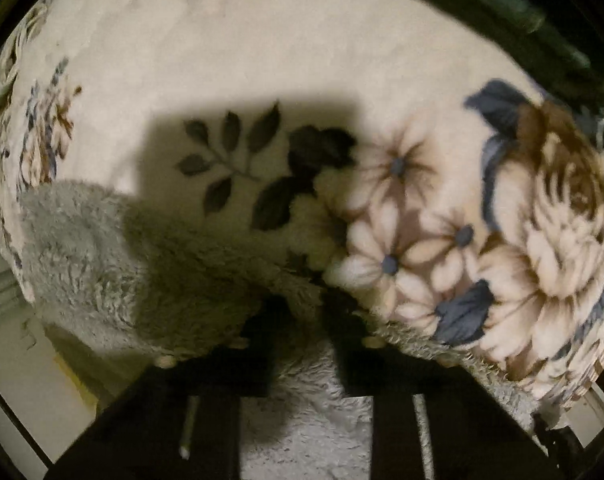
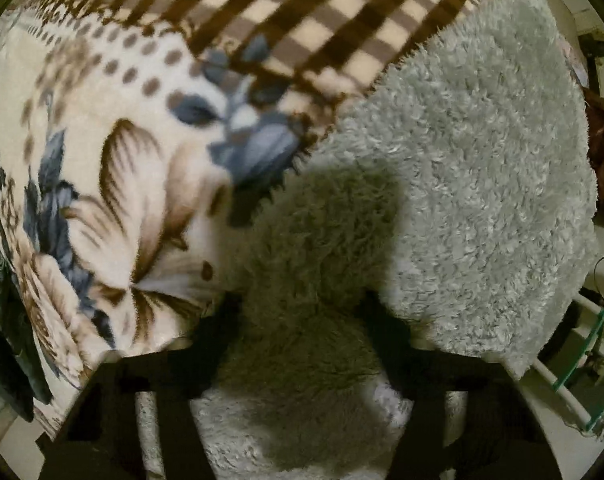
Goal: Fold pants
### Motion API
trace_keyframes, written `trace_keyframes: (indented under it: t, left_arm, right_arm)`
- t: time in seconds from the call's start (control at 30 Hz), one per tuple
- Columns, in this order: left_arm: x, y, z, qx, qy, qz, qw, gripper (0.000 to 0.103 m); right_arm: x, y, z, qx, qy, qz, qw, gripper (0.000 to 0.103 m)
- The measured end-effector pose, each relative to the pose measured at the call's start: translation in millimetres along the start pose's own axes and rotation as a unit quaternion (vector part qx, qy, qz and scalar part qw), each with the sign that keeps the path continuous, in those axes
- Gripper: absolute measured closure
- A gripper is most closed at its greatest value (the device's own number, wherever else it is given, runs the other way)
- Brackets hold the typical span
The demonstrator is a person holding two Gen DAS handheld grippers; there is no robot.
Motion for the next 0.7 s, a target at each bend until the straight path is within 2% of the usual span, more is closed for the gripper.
trace_keyframes:
  t: [0.03,0.07,0.1,0.17,0.27,0.47,0.57,0.6,0.7]
  left_arm:
    - [-1.6,-3.7,-4.5,-0.011,0.010,-0.001,0.9999,0.095]
    - [-4.1,-8.0,-8.8,-0.026,0.017,-0.003,0.9995,0.096]
    - [-8.0,-13.9,-13.1,-0.038,0.023,-0.005,0.9990,0.097]
    - [-16.9,-23.8,-26.6,-0.071,0.040,-0.009,0.9966,0.097]
    - [-35.7,-46.4,-47.6,-0.126,0.066,0.000,0.9899,0.098]
    - [-98.3,-97.9,-80.5,-0.192,0.089,-0.010,0.9773,0.099]
    - [-145.7,-132.7,-78.3,-0.205,0.100,-0.013,0.9736,0.099]
    - [-156.7,-133.4,-73.8,-0.205,0.102,-0.013,0.9733,0.099]
    - [-198.1,-160.3,-59.3,-0.206,0.102,-0.013,0.9731,0.099]
  right_arm:
    - [-0.8,1.0,-1.3,0.002,0.003,-0.006,1.000,0.074]
    - [-2.7,2.9,-5.0,0.007,0.009,-0.015,1.000,0.087]
    - [-5.5,5.1,-10.5,0.008,0.018,-0.027,0.999,0.092]
    - [-13.0,12.8,-21.0,0.013,0.032,-0.044,0.998,0.096]
    - [-28.0,22.6,-41.6,0.023,0.047,-0.069,0.996,0.097]
    - [-66.6,64.1,-77.0,0.054,0.077,-0.111,0.989,0.098]
    - [-93.3,96.1,-79.4,0.065,0.079,-0.124,0.987,0.098]
    - [-112.7,119.9,-77.9,0.067,0.079,-0.129,0.986,0.098]
    - [-140.4,164.6,-77.0,0.068,0.078,-0.138,0.985,0.098]
Point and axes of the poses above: each gripper's, at about its wrist camera, not at the fingertips, and z roughly the way its jaws point, y to its right, x to its top, the point moved 4 cm from there along z, roughly the way its jaws point, and after that the axes turned 9 degrees about -z, right-handed, at the moved point
